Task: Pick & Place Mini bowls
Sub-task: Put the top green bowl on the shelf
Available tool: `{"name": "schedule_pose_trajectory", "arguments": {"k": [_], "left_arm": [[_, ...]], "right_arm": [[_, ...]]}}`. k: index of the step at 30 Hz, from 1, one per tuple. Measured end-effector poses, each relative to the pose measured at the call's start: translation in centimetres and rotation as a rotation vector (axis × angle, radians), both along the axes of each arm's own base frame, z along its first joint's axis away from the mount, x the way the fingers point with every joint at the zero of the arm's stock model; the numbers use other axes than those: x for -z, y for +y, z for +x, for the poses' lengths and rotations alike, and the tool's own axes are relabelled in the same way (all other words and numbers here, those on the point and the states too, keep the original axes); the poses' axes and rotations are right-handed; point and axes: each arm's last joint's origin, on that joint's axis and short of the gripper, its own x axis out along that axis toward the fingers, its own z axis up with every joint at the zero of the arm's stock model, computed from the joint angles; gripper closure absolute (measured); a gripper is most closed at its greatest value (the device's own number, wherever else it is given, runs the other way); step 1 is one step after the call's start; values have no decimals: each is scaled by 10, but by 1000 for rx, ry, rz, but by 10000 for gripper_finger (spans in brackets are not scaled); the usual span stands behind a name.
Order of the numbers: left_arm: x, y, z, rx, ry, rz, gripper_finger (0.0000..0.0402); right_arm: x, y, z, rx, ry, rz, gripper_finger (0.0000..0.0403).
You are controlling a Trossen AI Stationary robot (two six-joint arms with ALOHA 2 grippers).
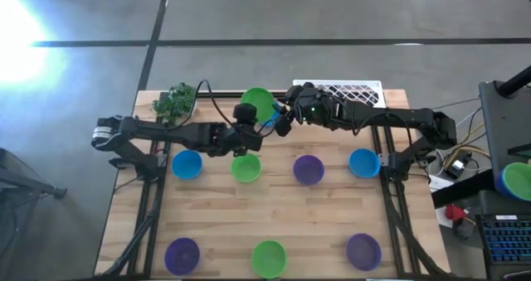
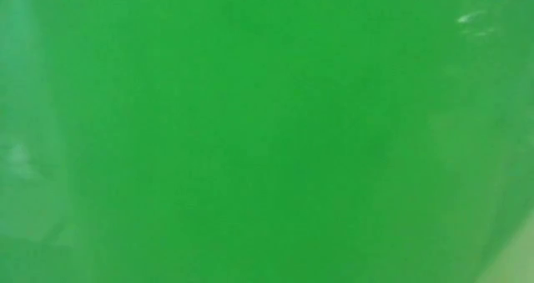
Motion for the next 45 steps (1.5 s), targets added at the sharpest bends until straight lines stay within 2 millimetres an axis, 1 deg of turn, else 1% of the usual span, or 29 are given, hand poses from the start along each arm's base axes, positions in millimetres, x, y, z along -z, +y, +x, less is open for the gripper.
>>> {"name": "schedule_pose_trajectory", "arguments": {"k": [9,15,19,23,25,45], "left_arm": [[-2,-4,2,4,-34,8,401],[-3,-5,2,3,-36,12,401],[-3,-5,2,2,-42,12,401],[-4,-6,3,3,-53,12,401],[-4,-6,3,4,-55,11,401],[-4,-6,3,-9,-71,-3,401]], "right_arm": [[0,-4,-1,30,-29,37,279],[0,-4,-1,33,-27,40,295],[0,-4,-1,39,-34,50,326],[0,-5,-1,51,-41,56,377],[0,-5,-1,53,-40,57,388],[0,-5,-1,50,-41,53,394]]}}
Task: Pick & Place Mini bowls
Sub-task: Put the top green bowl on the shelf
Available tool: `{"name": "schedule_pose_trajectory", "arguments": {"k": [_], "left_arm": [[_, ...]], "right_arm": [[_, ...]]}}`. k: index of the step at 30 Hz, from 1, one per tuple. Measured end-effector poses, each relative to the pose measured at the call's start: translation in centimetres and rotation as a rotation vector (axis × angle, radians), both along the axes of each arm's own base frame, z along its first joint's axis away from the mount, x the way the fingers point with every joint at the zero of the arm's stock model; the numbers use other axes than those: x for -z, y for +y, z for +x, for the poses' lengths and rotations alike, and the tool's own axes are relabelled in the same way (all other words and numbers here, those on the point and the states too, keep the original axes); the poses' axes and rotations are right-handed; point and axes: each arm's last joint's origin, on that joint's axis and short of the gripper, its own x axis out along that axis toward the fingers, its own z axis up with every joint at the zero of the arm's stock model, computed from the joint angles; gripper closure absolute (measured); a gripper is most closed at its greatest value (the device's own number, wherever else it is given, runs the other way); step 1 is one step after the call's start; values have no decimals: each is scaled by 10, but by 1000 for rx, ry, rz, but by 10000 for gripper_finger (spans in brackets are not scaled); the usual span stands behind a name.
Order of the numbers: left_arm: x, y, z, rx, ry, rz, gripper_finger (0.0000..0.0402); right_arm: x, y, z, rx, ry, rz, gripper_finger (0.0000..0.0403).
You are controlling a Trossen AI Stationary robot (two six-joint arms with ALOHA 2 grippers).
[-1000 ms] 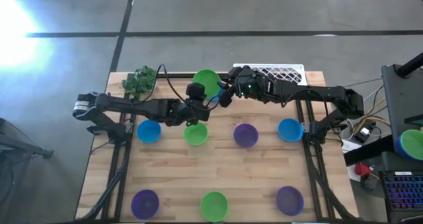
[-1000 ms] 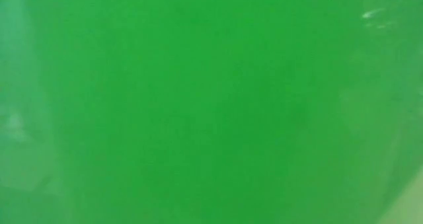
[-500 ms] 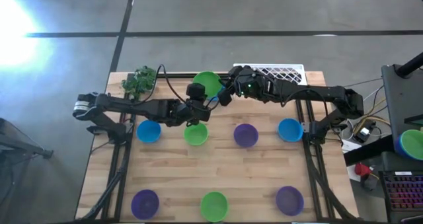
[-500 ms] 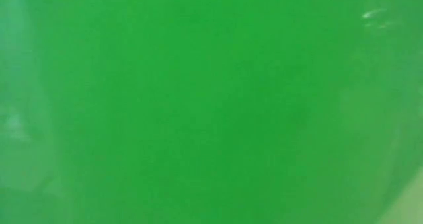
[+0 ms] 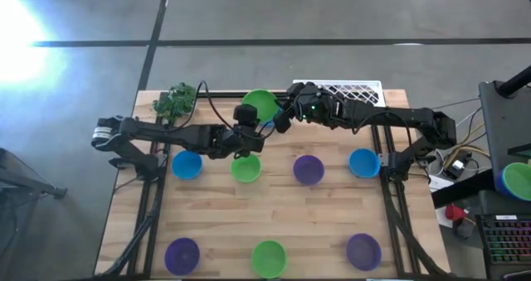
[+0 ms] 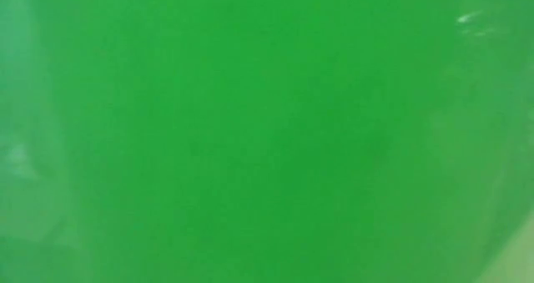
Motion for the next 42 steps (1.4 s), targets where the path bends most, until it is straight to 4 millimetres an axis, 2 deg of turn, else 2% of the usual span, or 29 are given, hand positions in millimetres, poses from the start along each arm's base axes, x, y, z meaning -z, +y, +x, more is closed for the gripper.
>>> {"name": "schedule_pose_trajectory", "arguments": {"k": [11,22,32,42], "left_arm": [[0,0,0,-12,-16,-13,400],[0,0,-1,-21,-30,-23,337],[-1,0,0,-35,-53,-36,310],[0,0,-1,-65,-101,-78,309]], "right_arm": [[0,0,0,-3,-2,1,395],[1,0,0,0,10,-9,396],[0,-4,-1,58,26,-48,396],[0,-32,-12,175,42,-58,396]]}}
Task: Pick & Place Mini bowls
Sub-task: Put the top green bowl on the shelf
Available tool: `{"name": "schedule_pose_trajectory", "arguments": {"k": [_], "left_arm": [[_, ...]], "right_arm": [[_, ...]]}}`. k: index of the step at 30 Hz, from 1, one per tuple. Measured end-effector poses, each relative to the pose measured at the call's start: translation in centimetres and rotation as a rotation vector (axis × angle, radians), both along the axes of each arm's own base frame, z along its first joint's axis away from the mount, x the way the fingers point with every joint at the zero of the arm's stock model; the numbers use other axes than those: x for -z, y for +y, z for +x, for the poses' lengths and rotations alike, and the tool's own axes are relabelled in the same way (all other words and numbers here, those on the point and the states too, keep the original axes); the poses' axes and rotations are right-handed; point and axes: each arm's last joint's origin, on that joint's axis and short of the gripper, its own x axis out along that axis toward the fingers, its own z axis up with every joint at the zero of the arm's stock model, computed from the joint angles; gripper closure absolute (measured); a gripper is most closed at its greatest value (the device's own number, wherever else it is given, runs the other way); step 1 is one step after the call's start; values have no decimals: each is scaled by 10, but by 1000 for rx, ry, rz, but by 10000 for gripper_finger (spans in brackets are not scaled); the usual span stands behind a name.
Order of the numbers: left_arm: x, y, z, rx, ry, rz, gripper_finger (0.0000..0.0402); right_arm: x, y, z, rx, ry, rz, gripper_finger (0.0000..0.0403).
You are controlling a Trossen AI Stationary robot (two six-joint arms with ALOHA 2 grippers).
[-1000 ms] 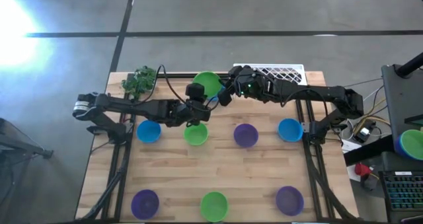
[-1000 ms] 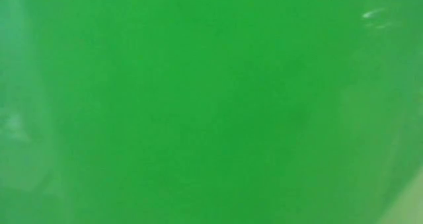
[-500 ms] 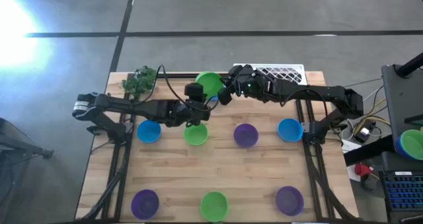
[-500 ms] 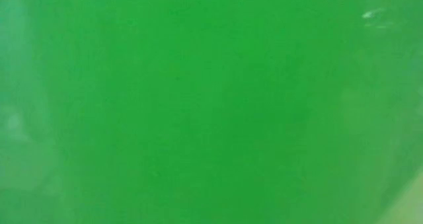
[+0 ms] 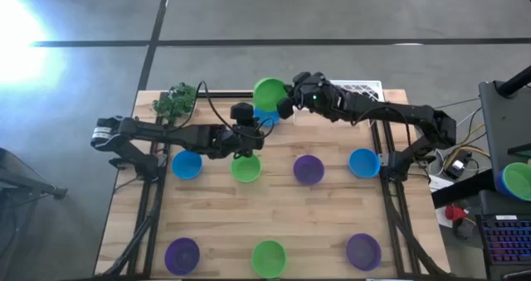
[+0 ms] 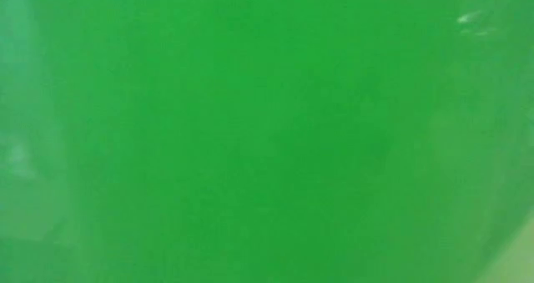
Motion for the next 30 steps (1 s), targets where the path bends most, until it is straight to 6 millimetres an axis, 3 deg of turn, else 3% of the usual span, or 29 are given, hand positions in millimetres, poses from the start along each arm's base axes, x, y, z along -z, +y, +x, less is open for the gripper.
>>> {"name": "schedule_pose_trajectory", "arguments": {"k": [8,15,23,30], "left_arm": [[0,0,0,-60,-109,-87,309],[-2,2,-1,-144,-250,-190,309],[-5,11,1,-275,-487,-339,309],[-7,16,2,-298,-545,-357,309]], "right_arm": [[-17,-22,-30,93,126,50,395],[-37,-32,-76,186,270,125,395],[-46,-34,-134,287,339,299,395],[-43,-29,-168,405,429,448,395]]}}
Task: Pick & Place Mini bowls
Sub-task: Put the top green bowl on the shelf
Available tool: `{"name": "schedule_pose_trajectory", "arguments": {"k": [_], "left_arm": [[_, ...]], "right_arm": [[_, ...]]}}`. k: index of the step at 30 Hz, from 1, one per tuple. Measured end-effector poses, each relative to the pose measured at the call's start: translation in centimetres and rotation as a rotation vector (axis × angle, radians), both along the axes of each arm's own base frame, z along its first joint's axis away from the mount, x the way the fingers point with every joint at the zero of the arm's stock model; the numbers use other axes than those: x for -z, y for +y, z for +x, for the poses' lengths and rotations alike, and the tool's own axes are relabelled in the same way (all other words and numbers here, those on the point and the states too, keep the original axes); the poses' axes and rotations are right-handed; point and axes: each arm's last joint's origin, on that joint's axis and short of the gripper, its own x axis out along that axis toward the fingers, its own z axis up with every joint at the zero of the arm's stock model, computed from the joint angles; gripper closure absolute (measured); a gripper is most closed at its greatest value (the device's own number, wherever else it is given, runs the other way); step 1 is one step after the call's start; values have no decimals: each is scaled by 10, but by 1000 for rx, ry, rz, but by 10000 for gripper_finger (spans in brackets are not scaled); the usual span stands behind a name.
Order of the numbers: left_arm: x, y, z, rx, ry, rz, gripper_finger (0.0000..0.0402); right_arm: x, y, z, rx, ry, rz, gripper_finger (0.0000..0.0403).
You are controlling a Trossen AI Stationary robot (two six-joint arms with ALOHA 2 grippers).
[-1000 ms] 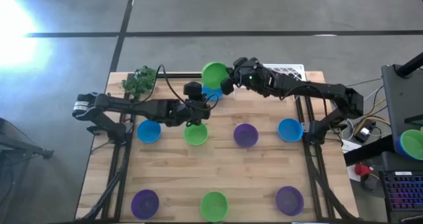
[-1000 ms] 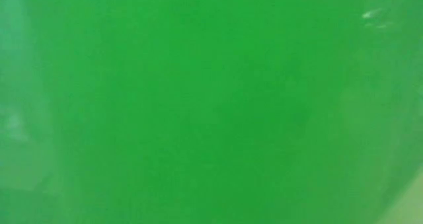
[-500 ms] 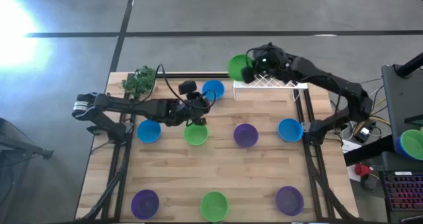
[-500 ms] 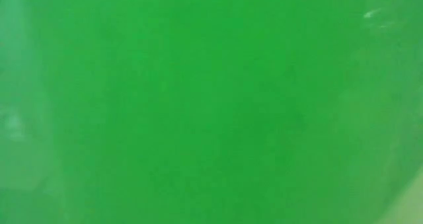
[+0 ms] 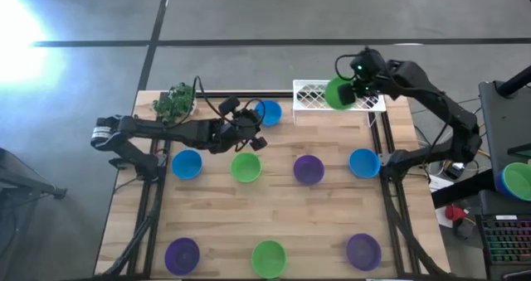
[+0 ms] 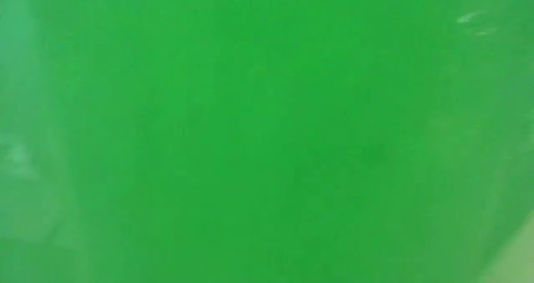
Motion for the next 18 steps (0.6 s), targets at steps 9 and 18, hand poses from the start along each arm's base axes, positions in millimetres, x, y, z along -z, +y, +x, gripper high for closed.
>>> {"name": "schedule_pose_trajectory", "arguments": {"k": [9,18], "left_arm": [[0,0,0,0,1,0,309],[0,1,0,-2,1,0,309]], "right_arm": [[2,0,-20,160,121,11,394],[5,-4,-31,264,209,-27,394]]}}
